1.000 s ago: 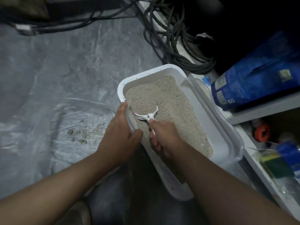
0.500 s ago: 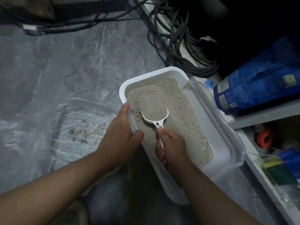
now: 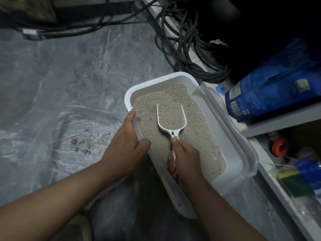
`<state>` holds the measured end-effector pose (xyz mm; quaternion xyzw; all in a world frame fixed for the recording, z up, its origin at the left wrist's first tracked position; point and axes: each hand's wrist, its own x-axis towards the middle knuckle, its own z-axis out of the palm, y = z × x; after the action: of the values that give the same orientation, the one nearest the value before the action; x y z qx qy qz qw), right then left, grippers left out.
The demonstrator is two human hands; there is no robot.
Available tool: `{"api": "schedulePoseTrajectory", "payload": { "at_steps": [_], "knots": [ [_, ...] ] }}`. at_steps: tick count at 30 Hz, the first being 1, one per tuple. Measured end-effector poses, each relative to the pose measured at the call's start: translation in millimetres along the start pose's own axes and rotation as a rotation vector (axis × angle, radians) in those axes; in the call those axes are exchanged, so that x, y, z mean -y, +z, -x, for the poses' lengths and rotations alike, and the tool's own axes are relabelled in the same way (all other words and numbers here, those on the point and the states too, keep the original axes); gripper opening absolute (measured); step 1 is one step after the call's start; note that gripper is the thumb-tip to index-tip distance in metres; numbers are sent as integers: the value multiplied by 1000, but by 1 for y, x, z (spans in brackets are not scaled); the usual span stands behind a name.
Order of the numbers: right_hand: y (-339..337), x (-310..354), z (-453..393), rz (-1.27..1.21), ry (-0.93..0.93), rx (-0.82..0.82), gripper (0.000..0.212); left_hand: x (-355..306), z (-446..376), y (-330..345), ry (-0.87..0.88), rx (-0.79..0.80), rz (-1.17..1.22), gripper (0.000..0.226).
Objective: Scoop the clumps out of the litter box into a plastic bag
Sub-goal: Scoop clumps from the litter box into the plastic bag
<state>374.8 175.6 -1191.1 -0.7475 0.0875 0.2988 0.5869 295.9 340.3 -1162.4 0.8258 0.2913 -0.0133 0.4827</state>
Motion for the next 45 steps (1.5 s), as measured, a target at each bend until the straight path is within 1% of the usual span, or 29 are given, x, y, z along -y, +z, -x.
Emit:
{"api": "schedulePoseTrajectory", "payload": {
  "at_steps": [8, 9, 12, 13, 20, 23, 30, 38, 43, 45],
  "knots": [
    [2, -5, -1, 81, -33, 49, 44, 3, -1, 1, 31, -9, -8, 92],
    [2, -6, -1, 129, -54, 61, 45, 3, -1, 1, 34, -8, -3, 91],
    [2, -8, -1, 371, -172, 89, 47, 5, -1, 2, 48, -17, 16, 90],
    [2, -8, -1, 388, -186, 96, 47, 5, -1, 2, 53, -20, 20, 90],
    [3, -8, -2, 370, -166, 100, 45, 8, -2, 3, 68, -24, 24, 91],
    [3, -7, -3, 303, -155, 88, 44, 8, -2, 3, 70, -26, 24, 90],
    [3, -6, -1, 354, -174, 91, 46, 9, -2, 4, 71, -33, 17, 88],
    [3, -4, 0, 337, -173, 117, 43, 6, -2, 2, 49, -18, 8, 90],
    [3, -3, 1, 295, -144, 121, 45, 2, 0, 1, 36, -6, -1, 91],
    [2, -2, 3, 318, -149, 117, 46, 1, 0, 1, 33, -3, -8, 91]
  ]
}}
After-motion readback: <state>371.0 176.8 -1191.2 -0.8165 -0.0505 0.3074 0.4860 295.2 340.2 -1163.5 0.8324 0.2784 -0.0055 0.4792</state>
